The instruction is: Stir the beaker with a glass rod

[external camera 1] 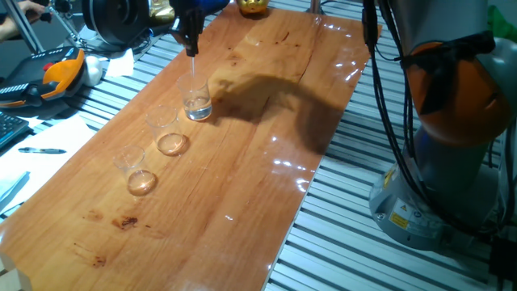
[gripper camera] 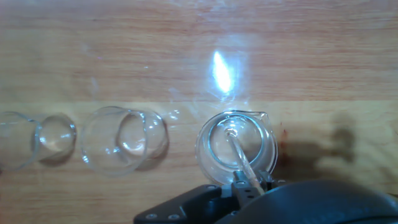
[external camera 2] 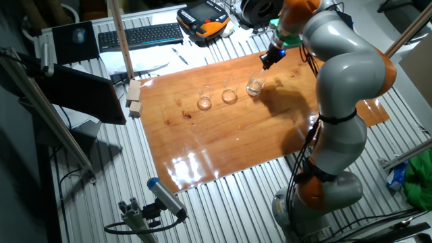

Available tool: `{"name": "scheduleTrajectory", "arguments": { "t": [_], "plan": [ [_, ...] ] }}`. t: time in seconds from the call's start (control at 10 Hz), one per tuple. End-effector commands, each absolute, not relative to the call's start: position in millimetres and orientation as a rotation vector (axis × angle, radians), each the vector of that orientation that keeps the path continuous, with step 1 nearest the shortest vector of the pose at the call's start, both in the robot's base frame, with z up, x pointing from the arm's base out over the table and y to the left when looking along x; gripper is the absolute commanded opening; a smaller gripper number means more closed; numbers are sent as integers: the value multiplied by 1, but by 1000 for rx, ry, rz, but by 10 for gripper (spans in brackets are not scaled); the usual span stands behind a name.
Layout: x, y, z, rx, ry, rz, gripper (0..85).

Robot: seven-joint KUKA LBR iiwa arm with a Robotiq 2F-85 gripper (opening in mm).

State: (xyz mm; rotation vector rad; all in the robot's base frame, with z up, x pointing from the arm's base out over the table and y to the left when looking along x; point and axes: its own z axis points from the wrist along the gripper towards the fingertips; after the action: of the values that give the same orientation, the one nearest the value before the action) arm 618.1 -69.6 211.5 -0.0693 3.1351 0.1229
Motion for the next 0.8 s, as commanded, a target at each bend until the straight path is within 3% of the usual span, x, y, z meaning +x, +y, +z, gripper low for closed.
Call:
{"name": "scheduleTrajectory", "arguments": {
  "t": [0.0, 0.7],
  "plan": [
    [619, -70, 211, -71, 3136, 91, 0],
    [619, -69, 214, -88, 3108, 49, 0]
  ]
}}
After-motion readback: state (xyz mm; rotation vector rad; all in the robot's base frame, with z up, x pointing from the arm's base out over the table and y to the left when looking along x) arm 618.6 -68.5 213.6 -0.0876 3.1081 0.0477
